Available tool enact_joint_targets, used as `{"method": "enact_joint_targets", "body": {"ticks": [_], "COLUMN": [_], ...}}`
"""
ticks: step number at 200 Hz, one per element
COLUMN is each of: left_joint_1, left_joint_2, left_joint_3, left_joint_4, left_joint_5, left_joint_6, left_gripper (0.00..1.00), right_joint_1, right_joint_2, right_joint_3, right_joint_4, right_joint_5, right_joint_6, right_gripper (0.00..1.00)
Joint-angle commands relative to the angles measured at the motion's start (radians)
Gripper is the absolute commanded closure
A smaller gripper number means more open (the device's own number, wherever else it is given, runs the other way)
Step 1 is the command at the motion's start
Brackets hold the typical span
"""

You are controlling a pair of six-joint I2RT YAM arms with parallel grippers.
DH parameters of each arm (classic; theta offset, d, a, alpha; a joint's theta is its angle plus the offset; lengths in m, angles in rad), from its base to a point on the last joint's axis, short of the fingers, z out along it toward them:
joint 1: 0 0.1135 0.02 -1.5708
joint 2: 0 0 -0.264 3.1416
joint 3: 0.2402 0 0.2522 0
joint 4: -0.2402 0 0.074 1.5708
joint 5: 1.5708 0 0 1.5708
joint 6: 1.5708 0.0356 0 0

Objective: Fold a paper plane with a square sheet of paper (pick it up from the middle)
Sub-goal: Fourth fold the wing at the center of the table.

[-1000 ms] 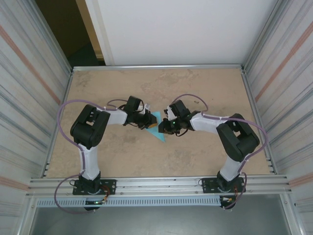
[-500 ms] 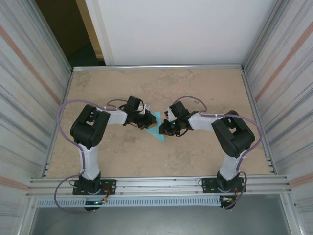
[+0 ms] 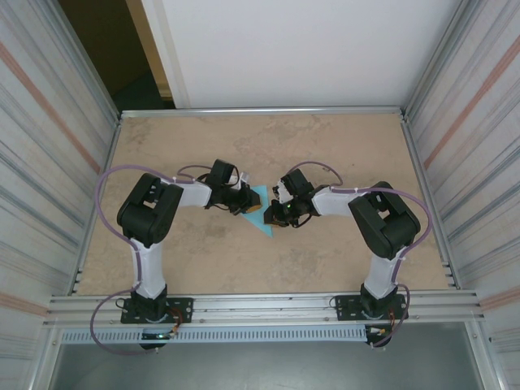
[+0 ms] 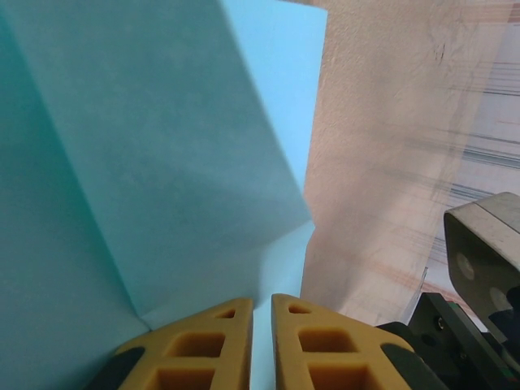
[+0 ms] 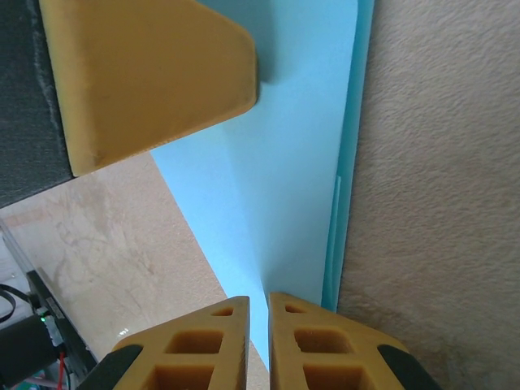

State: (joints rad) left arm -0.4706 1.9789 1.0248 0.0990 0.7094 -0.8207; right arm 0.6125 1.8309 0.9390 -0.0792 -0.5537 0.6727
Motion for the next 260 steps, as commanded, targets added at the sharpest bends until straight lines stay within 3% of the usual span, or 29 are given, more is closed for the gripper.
{"method": "enact_joint_targets", "body": {"ticks": [1, 92, 164, 260], "left_joint_1": [0.005, 0.012, -0.008, -0.038], "left_joint_2": [0.021, 0.009, -0.120, -0.042], "left_joint_3": [0.005, 0.010, -0.014, 0.013], "left_joint_4": [-0.028, -0.025, -0.018, -0.125], "left_joint_5": [-0.016, -0.008, 0.027, -0.005], "left_joint_6": [-0.012, -0.017, 0.065, 0.112], "left_gripper": [0.84, 0.85, 0.85, 0.90], "right_joint_1": [-0.008, -0.007, -0.006, 0.000], "right_joint_2": [0.020, 0.058, 0.070, 0.086], "right_joint_3": [0.005, 0.011, 0.018, 0.033], "right_joint_4": [-0.007, -0.059, -0.112, -0.144], "right_joint_5": [-0.024, 0.008, 0.035, 0.053], "right_joint_6": [0.002, -0.012, -0.036, -0.036], "right_gripper": [0.86, 0.86, 0.87, 0.89]}}
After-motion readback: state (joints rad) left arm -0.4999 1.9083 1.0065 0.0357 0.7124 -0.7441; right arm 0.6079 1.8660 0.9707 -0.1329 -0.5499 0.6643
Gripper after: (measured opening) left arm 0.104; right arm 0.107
